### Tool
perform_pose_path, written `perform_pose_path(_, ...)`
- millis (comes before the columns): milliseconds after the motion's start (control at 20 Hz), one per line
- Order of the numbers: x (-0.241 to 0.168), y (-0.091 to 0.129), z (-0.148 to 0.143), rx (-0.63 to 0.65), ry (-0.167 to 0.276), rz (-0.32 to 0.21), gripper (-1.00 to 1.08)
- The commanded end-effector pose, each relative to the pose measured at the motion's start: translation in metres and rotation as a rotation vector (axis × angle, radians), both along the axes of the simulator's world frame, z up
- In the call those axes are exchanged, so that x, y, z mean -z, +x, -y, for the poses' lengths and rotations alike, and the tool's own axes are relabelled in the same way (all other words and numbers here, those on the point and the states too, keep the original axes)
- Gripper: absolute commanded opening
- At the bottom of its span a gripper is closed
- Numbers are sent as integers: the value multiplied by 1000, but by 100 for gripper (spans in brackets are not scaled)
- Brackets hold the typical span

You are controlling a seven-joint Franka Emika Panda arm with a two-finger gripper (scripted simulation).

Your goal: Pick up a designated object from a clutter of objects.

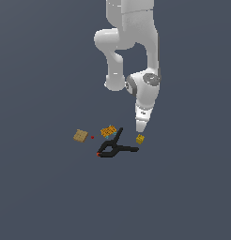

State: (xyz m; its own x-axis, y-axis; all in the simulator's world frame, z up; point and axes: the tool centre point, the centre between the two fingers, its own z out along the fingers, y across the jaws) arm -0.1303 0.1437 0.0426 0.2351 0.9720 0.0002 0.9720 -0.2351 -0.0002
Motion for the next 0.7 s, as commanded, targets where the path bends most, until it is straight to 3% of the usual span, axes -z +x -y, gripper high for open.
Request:
perform_pose_path(0, 0, 0, 0, 0, 0, 0, -100)
perform_pose_path(650, -14, 1, -1, 0, 0, 0, -100)
